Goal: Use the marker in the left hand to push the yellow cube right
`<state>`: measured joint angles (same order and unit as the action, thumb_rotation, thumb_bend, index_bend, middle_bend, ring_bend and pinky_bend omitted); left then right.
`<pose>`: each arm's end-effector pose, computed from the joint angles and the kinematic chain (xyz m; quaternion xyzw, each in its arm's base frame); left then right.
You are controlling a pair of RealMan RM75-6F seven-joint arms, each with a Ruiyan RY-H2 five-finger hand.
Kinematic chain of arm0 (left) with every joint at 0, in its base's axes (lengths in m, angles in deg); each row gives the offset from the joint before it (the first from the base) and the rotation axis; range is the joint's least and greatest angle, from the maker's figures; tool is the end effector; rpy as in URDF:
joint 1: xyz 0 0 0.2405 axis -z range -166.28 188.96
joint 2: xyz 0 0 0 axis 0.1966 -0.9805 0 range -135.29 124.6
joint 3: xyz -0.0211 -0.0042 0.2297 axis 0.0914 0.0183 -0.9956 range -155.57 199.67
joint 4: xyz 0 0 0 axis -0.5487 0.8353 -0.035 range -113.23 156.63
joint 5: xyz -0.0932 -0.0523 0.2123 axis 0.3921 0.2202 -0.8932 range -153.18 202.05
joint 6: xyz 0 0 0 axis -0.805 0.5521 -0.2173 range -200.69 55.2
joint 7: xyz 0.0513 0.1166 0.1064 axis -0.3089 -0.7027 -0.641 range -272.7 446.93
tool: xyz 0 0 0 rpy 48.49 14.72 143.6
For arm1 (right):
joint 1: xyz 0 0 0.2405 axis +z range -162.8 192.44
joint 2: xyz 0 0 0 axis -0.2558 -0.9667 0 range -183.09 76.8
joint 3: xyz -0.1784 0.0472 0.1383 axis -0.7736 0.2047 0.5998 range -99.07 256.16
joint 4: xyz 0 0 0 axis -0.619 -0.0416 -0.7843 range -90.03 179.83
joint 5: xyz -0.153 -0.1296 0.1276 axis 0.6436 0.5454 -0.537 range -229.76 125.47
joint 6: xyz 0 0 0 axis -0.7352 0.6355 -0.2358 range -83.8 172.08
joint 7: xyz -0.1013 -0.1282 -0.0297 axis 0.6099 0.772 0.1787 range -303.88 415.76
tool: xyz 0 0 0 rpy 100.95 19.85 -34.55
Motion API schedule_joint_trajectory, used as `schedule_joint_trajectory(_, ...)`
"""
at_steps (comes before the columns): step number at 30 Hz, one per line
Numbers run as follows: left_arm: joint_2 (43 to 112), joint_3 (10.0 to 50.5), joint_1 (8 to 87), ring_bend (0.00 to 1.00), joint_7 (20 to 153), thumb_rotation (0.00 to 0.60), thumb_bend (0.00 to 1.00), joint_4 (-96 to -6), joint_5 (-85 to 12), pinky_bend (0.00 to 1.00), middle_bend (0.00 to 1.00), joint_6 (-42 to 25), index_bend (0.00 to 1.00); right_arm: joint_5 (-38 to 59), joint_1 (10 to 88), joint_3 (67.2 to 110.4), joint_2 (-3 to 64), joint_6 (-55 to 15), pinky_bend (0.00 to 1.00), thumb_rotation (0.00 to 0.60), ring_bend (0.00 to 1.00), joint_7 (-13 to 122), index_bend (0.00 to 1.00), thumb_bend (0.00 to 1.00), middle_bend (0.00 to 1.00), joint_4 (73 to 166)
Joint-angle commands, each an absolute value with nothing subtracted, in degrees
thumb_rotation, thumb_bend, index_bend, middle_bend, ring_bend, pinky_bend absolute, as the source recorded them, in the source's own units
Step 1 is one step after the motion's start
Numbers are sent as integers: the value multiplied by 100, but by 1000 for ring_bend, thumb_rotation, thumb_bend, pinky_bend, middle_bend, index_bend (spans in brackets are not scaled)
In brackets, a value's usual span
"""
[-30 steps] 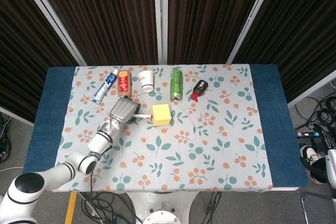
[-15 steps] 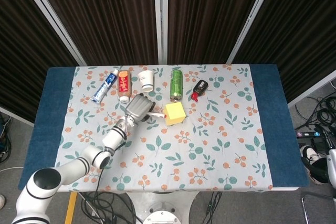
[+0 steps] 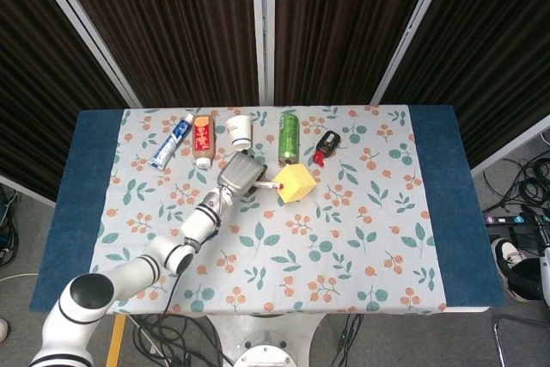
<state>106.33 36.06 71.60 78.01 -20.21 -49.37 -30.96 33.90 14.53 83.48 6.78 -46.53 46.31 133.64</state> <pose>-0.0703 0.4375 -0.1248 -0.8034 -0.2648 -0.3441 0.4073 -0.3253 -0.1837 0.1737 0.5456 -0.3773 0.4164 0.6218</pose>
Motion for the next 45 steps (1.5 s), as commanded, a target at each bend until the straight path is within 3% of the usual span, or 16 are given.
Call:
schedule_joint_trajectory(1, 10326, 3446, 6836, 491, 7906, 600, 410, -2351, -5019, 360, 696, -2774, 677, 3429, 1468, 8346, 684, -4655, 83, 600, 68, 4627, 89, 69, 211, 13362)
schedule_joint_trajectory(19, 8809, 2453, 5030, 489, 7847, 600, 407, -3886, -5267, 359, 675, -1422, 655, 3561, 1549, 8362, 709, -4656, 83, 600, 68, 4643, 89, 68, 212, 13397)
schedule_joint_trajectory(25, 8540, 2260, 4627, 461, 7487, 600, 384, -4348, -5061, 330, 604, -1393, 558, 3568, 1589, 8368, 741, -4619, 82, 600, 68, 4697, 89, 68, 212, 13391)
schedule_joint_trajectory(36, 8488, 2428, 4394, 256, 7067, 600, 285, -5048, -4894, 309, 304, -1127, 223, 3596, 1546, 8350, 727, -4716, 83, 600, 68, 4747, 90, 68, 212, 13443)
schedule_joint_trajectory(45, 7960, 2784, 3898, 245, 7424, 600, 264, -5295, -4739, 273, 283, -291, 207, 3418, 1510, 8365, 705, -4646, 84, 600, 68, 4782, 90, 100, 205, 13395)
